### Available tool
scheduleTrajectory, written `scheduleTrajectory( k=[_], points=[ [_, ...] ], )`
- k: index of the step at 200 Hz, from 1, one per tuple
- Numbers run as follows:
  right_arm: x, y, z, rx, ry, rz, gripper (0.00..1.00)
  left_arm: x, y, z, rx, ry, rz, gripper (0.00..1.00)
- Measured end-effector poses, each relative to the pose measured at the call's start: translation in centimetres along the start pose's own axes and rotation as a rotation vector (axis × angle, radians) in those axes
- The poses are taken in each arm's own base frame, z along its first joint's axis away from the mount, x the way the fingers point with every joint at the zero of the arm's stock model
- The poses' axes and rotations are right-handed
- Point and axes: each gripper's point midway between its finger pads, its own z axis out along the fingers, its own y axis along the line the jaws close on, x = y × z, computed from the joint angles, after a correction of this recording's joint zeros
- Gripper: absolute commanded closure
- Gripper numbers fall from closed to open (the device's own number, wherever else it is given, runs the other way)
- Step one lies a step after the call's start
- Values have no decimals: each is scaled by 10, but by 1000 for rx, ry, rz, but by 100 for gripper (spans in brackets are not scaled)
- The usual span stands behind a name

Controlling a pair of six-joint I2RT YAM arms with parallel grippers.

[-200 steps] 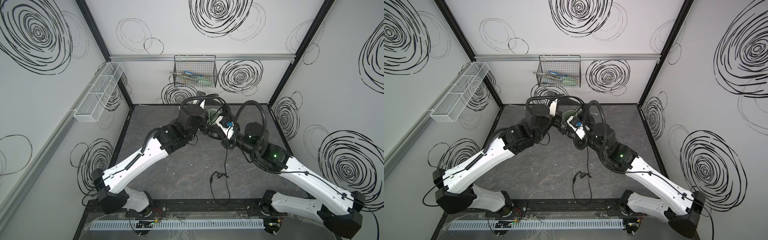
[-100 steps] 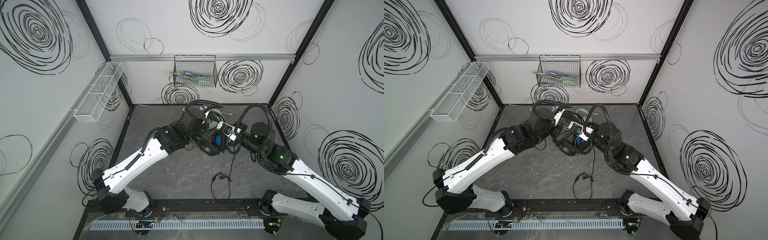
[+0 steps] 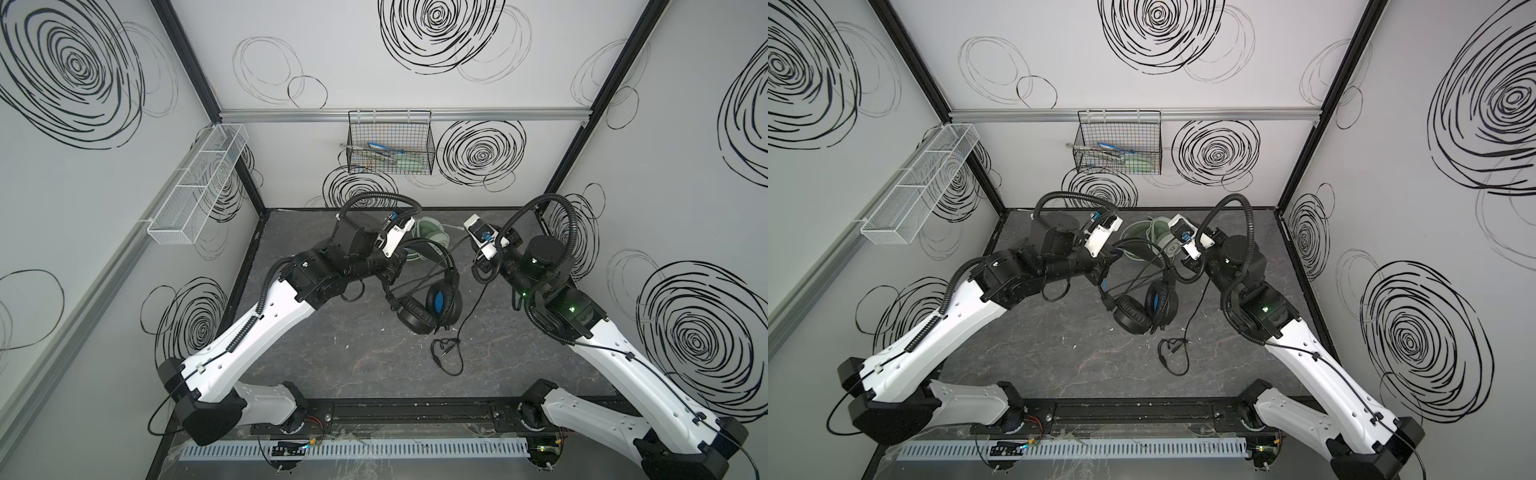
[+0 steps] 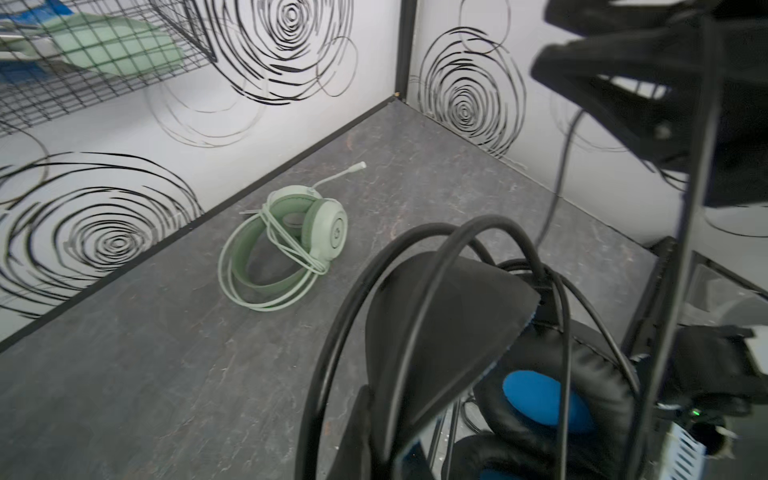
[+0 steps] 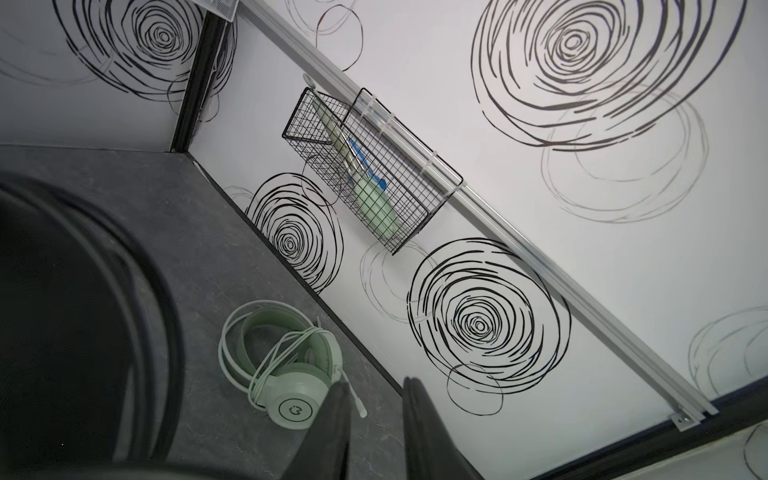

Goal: Wrap the headphones

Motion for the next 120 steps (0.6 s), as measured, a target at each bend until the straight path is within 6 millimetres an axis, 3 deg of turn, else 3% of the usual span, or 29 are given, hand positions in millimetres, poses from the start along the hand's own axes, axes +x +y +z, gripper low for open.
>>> scheduleTrajectory(
  k=[41, 120],
  points=[
    [7, -28, 8, 81, 6, 166, 76, 0, -11, -20, 117, -55, -119, 100],
    [15, -55, 12, 163, -13, 406, 73, -52, -32, -61, 363, -309, -332, 100]
  ],
)
